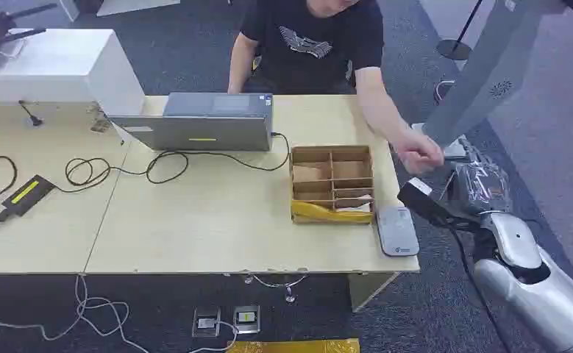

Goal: Pass the card to the sensor for recognition and then transmit it.

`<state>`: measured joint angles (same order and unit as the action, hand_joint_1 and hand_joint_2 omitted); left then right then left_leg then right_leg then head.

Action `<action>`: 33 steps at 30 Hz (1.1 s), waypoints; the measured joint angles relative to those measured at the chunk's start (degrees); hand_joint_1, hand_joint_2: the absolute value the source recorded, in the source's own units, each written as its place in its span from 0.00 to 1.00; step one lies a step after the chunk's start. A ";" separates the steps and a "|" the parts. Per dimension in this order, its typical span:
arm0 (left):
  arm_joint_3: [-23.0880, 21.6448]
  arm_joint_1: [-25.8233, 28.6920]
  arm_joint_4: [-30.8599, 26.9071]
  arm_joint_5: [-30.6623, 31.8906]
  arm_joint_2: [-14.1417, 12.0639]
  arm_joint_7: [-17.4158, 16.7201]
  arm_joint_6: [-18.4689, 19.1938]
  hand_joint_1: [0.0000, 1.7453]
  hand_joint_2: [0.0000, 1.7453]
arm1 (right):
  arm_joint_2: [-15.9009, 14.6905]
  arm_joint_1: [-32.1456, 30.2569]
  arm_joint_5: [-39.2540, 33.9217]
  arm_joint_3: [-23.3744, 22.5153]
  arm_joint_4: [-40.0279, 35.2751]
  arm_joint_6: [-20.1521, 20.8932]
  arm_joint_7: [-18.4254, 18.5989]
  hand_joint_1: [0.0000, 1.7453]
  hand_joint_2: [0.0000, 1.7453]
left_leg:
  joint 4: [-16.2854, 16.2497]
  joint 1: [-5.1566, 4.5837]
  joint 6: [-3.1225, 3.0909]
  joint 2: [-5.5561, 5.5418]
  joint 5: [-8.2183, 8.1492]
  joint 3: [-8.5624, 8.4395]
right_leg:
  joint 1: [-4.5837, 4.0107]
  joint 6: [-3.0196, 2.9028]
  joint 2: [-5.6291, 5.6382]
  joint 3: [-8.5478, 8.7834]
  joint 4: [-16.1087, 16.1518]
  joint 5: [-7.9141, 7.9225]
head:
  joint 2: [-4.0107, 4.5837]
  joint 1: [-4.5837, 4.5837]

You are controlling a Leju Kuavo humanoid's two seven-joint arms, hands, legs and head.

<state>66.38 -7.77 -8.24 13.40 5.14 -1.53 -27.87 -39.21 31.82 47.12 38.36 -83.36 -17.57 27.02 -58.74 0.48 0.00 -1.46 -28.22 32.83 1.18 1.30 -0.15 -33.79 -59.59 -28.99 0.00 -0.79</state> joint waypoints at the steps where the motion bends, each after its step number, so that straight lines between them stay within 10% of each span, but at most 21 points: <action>1: -0.02 0.00 0.00 0.07 -0.02 -0.20 0.00 0.00 0.00 | 0.09 -0.15 -0.11 0.02 0.09 -0.20 -0.31 1.00 1.00 | 0.00 0.00 0.00 0.00 0.00 0.01 | 0.00 0.00 0.00 0.00 0.00 0.00 | 0.00 0.02; 33: -5.29 0.41 0.00 7.69 -0.98 -1.69 1.40 0.00 0.00 | 16.70 3.76 -12.74 5.29 25.73 -10.75 -17.46 1.00 1.00 | 0.01 0.01 0.00 -0.01 0.00 0.02 | -0.02 0.00 -0.01 0.00 -0.01 0.00 | 0.00 0.02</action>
<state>61.09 -7.36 -8.24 21.09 4.15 -3.21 -26.47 -22.51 35.58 34.38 43.65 -57.63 -28.33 9.55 -58.74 0.49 0.00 -1.47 -28.22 32.85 1.16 1.30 -0.16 -33.79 -59.60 -28.99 0.00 -0.77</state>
